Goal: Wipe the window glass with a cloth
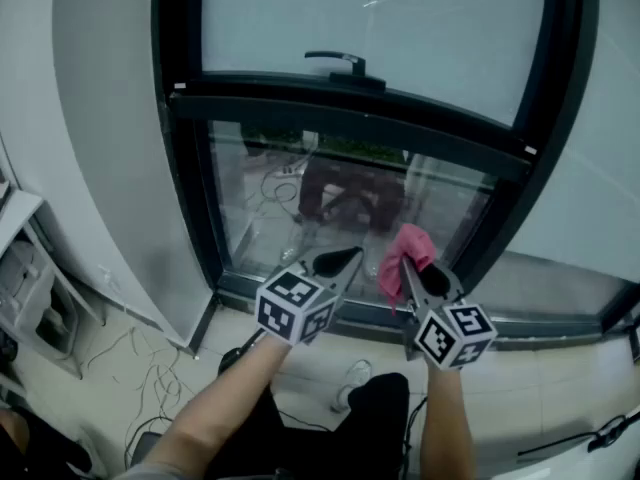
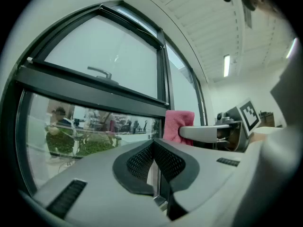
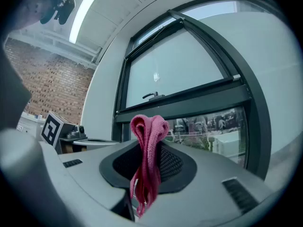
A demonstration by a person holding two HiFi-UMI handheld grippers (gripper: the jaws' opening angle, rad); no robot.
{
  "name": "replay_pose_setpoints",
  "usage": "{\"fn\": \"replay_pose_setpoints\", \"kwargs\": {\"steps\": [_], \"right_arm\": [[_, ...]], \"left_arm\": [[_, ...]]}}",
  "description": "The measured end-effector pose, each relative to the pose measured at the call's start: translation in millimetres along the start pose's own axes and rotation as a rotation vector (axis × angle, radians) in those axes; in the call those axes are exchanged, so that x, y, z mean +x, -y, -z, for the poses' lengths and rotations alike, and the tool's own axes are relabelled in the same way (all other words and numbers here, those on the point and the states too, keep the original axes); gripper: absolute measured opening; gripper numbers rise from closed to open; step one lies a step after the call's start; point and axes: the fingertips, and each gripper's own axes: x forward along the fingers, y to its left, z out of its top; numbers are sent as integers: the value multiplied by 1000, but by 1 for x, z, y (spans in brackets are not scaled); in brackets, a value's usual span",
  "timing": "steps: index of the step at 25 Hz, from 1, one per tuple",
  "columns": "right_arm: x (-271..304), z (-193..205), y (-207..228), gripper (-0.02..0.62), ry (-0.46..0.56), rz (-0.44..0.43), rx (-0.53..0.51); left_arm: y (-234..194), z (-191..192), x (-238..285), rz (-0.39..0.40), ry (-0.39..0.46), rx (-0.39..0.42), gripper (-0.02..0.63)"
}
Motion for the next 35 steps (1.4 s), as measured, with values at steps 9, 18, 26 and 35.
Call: {"fn": "replay_pose_setpoints", "kwargs": {"steps": [9,18,26,35], "right_arm": [[29,22,62,83,-27,52,7],[43,25,153,83,-10,187,5],[46,-11,214,83,-2,354,-100],[40,-33,295,83,35,609,-79]], "left_arm": [[-21,34,68,41,-55,-22,6],[-33,39,134,102,-63,5,6],[-23,24,173,174,-37,47,6],[-6,30,209,254,-29,54,6]]}}
